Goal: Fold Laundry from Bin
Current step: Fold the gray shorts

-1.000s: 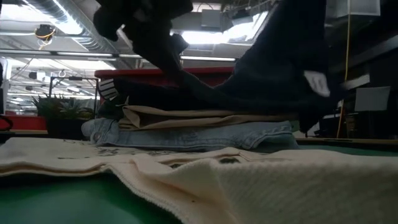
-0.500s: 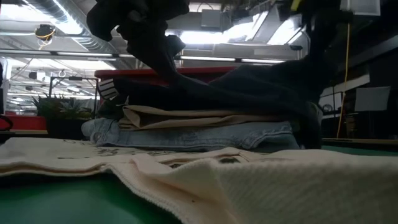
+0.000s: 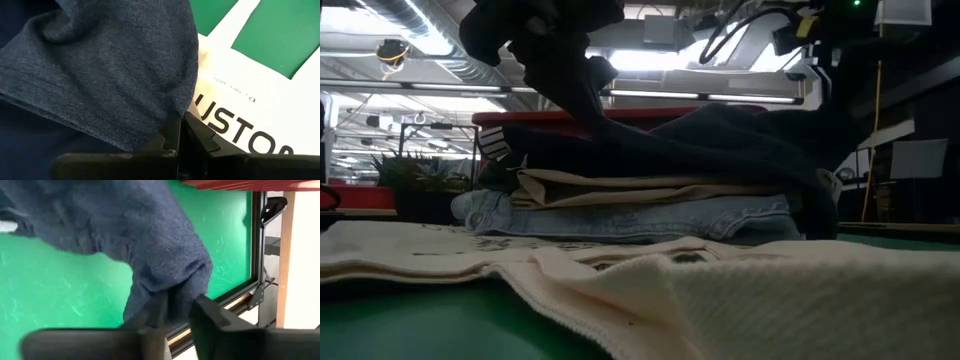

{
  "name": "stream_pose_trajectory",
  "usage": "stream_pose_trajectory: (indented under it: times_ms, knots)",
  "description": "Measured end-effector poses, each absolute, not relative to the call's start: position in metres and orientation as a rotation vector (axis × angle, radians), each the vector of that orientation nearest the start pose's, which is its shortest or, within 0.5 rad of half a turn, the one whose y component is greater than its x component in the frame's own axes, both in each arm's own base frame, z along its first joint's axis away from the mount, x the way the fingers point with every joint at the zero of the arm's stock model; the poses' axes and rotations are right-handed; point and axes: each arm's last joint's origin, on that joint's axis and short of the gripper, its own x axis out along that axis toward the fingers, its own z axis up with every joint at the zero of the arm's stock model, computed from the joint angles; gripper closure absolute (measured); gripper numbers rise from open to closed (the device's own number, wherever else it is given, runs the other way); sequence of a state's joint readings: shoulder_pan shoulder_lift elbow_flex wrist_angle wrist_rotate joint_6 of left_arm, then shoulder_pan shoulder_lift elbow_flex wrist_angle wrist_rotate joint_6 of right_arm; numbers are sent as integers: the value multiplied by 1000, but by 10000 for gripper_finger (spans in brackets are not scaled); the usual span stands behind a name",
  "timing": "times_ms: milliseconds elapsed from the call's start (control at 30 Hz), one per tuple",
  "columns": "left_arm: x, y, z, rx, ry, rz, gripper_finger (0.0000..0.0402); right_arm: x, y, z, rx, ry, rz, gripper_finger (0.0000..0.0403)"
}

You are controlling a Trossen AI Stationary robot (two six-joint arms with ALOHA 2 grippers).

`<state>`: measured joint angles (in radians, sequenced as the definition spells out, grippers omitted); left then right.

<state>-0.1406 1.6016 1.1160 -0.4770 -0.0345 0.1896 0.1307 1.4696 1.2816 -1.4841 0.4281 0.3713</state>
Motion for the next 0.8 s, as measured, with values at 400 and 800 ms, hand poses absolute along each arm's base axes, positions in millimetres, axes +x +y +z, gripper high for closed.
stream_pose_trajectory:
  times_ms: [400, 800]
  knots:
    - [325, -45, 227, 254, 945, -186, 398, 224, 22, 290, -94, 1658, -374, 191]
    - [325, -45, 227, 252, 943, -184, 398, 236, 61, 284, 265, 1538, -235, 185]
